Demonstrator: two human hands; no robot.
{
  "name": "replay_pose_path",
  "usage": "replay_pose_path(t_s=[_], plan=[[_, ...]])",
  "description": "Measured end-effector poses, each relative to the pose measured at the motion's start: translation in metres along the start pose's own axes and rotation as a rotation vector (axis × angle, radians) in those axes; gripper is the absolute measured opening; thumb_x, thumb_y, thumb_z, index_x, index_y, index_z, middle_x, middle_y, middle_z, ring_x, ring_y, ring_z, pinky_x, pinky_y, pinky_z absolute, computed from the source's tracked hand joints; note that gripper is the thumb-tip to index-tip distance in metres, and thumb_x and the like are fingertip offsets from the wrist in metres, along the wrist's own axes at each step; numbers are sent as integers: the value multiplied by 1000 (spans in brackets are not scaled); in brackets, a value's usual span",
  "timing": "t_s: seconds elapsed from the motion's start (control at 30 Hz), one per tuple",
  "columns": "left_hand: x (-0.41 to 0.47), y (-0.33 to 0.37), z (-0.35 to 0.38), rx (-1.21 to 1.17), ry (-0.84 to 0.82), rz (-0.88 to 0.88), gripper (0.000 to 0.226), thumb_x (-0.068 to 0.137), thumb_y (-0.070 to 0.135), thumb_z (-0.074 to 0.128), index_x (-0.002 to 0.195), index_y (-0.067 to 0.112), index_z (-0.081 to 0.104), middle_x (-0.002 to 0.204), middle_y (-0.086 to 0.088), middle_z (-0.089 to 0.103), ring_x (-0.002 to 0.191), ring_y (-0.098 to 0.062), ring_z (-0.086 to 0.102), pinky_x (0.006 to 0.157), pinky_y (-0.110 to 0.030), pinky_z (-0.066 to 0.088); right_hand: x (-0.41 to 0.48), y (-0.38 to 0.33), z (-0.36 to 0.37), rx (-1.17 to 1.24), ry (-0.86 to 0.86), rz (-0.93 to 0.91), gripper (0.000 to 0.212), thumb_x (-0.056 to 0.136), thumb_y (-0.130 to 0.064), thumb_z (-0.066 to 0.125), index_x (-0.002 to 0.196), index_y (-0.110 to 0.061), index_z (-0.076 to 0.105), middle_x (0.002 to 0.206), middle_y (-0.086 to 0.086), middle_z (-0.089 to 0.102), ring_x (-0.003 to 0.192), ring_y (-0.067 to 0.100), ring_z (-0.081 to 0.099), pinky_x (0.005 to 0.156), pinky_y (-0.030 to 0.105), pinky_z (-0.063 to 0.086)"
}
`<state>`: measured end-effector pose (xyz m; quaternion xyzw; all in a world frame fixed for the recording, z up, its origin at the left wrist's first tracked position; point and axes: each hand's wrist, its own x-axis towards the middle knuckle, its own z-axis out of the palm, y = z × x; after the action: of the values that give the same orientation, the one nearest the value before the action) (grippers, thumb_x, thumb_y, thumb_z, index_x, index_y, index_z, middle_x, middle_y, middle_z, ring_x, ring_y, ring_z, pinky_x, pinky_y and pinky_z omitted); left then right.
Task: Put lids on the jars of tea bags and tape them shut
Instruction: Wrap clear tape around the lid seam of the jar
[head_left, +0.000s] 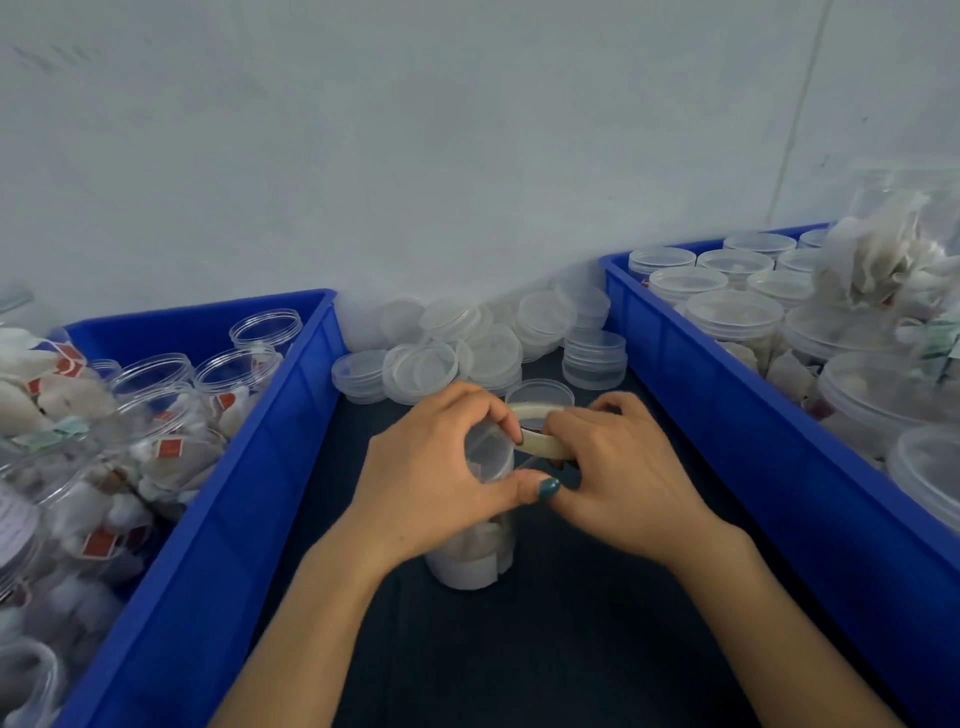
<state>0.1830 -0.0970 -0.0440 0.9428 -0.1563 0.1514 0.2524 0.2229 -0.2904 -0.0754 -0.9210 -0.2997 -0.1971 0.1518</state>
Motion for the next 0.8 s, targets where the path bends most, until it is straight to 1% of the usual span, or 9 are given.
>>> replay_pose_path(t_s=[0.1, 0.2, 0.3, 0.37, 0.47, 0.6, 0.7, 0.73, 0.8], plan=[[2, -8, -5, -101, -32, 6, 44, 66, 75, 72, 97, 46, 61, 113, 25, 57, 105, 2, 55, 86, -33, 51, 0, 3, -1, 71, -102, -46, 45, 85, -66, 24, 82, -27, 47, 62, -12, 51, 60, 7, 48, 98, 30, 34], [0, -17, -12, -189, -58, -4, 39, 73, 54, 81, 106, 45, 62, 118, 25, 60, 114, -1, 56, 96, -40, 50, -1, 13, -6, 194, -99, -46, 49, 89, -72, 22, 88, -32, 50, 69, -13, 56, 72, 3, 50, 96, 30, 29], [-1, -20, -15, -190, -92, -4, 61, 71, 45, 82, 124, 48, 53, 125, 29, 58, 122, 2, 53, 102, -38, 48, -2, 17, -9, 127, 14, -19, 49, 88, -73, 25, 90, -35, 56, 79, -17, 57, 80, 2, 48, 91, 32, 26], [-2, -18, -15, -168, -112, 32, 77, 69, 49, 78, 137, 49, 44, 136, 32, 48, 129, 5, 46, 107, -35, 46, -3, 13, -6, 31, 113, -30, 48, 90, -69, 31, 88, -33, 63, 82, -19, 56, 81, 3, 49, 86, 35, 26], [-2, -17, -16, -160, -115, 107, 95, 70, 43, 81, 151, 44, 31, 158, 33, 19, 145, 4, 27, 114, -35, 38, -3, 7, -2, -33, 193, 3, 44, 91, -63, 39, 85, -29, 66, 83, -17, 52, 84, 10, 49, 80, 33, 18], [-1, -18, -17, -182, -133, 158, 100, 71, 28, 85, 153, 40, 30, 163, 29, 7, 147, 5, 21, 111, -26, 38, -1, -1, 5, -26, 229, 30, 29, 89, -54, 54, 81, -27, 62, 84, -17, 48, 84, 12, 51, 80, 32, 16], [-1, -19, -19, -120, -170, 114, 105, 69, 38, 82, 154, 46, 20, 160, 31, -2, 148, 5, 13, 113, -27, 32, -1, -6, 9, 10, 242, 30, 26, 89, -51, 54, 79, -27, 59, 84, -18, 45, 83, 10, 49, 79, 33, 18], [-2, -19, -19, -77, -179, 75, 106, 68, 47, 78, 154, 48, 16, 158, 30, -1, 147, 2, 14, 113, -30, 33, -1, -6, 10, 20, 243, 32, 27, 89, -52, 53, 79, -27, 59, 84, -18, 46, 83, 9, 48, 79, 34, 18], [-3, -18, -18, 44, -180, -42, 104, 64, 67, 67, 151, 46, 14, 151, 21, 13, 140, -4, 22, 113, -34, 36, -1, -6, 9, 20, 251, 45, 30, 89, -55, 50, 80, -28, 58, 83, -17, 47, 83, 9, 47, 79, 34, 19]])
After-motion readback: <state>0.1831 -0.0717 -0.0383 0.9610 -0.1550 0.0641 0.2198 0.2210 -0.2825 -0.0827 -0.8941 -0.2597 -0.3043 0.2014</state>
